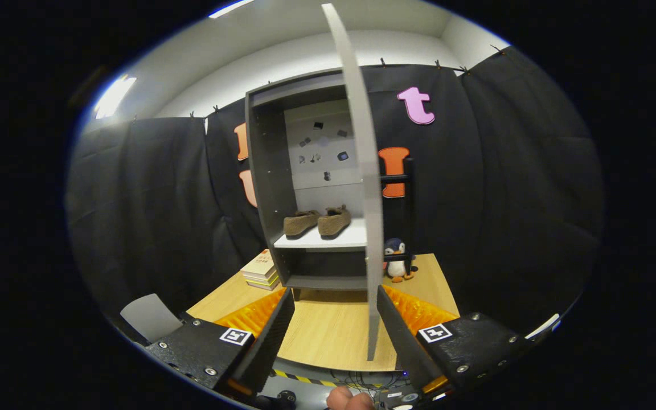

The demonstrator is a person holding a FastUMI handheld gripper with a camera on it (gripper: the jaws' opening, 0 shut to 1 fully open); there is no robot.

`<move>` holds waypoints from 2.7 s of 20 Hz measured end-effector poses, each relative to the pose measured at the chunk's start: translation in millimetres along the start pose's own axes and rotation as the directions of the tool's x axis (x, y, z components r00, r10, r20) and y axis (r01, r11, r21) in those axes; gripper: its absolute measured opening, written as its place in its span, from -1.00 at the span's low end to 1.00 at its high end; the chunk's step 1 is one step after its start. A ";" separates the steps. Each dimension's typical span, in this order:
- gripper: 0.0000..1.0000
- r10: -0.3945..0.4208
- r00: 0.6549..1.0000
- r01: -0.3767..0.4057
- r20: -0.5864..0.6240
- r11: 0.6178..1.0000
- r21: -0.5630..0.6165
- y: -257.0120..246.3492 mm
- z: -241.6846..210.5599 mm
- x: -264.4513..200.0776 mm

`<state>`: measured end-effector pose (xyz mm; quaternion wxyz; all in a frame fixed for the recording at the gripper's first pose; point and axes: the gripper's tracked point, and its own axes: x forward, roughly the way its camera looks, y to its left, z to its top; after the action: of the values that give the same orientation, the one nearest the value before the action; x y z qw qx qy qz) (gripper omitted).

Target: Open the shoe cabinet door, grab the shoes and put them into the shoe cabinet, then close the shoe cabinet door.

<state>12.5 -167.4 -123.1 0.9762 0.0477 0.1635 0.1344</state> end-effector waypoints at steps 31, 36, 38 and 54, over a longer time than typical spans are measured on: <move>0.75 -0.070 0.997 0.071 0.027 0.997 -0.038 58.3 55.3 90.4; 0.76 -0.106 0.993 0.105 0.046 0.994 0.012 95.5 54.7 129.5; 0.76 -0.106 0.993 0.104 0.057 0.994 0.046 114.5 58.3 149.0; 0.75 -0.219 0.973 0.225 0.075 0.971 -0.078 205.3 76.2 225.9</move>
<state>192.8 88.6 -92.4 0.9911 -0.0083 0.1294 0.0296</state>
